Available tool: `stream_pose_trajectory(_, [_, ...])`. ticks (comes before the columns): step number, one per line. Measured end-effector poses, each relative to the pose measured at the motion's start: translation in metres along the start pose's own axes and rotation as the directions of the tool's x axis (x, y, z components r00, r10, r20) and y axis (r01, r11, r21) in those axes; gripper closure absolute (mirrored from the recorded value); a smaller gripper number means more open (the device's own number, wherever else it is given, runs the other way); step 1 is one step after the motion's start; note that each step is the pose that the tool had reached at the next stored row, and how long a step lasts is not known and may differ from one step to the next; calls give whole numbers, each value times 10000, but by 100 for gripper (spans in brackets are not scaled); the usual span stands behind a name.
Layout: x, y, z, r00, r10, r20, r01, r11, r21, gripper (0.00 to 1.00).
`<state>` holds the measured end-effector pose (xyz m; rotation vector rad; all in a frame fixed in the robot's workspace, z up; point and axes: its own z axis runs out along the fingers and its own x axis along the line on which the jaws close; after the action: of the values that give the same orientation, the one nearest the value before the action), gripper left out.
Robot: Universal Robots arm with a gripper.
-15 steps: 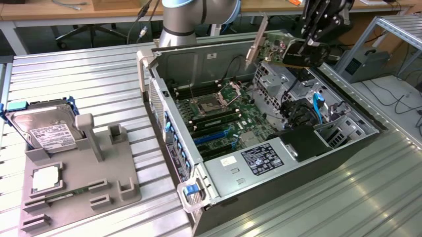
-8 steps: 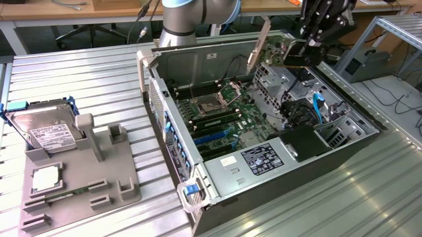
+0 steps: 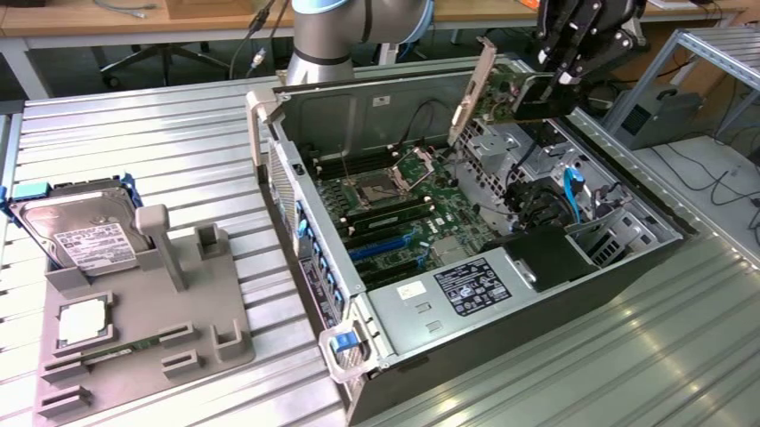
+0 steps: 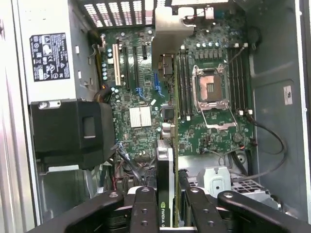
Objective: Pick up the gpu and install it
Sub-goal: 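Insert the gpu into the slot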
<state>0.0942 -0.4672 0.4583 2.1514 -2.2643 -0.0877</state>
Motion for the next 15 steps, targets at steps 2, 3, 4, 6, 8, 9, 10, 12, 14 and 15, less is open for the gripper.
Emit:
stream_pose_trajectory(2, [0,0,0,9992,-396,-21,396,9992,-11,73])
stream_pose_trajectory(3, [0,0,0,9983,-581,-31,581,9983,-16,73])
stream_pose_trajectory(4, [0,0,0,9973,-737,-38,737,9973,-21,73])
stream_pose_trajectory(6, [0,0,0,9939,-1101,-57,1101,9939,-32,73])
stream_pose_trajectory(8, [0,0,0,9893,-1457,-75,1456,9893,-44,73])
stream_pose_trajectory(9, [0,0,0,9867,-1625,-83,1625,9867,-50,73])
stream_pose_trajectory(10, [-2,0,0,9842,-1769,-92,1769,9842,-55,73])
stream_pose_trajectory(12, [-5,0,-1,9810,-1938,-125,1937,9810,-65,73])
stream_pose_trajectory(14, [-5,0,-1,9809,-1943,-126,1942,9809,-66,73])
stream_pose_trajectory(15, [-4,0,0,9808,-1944,-126,1943,9809,-65,73])
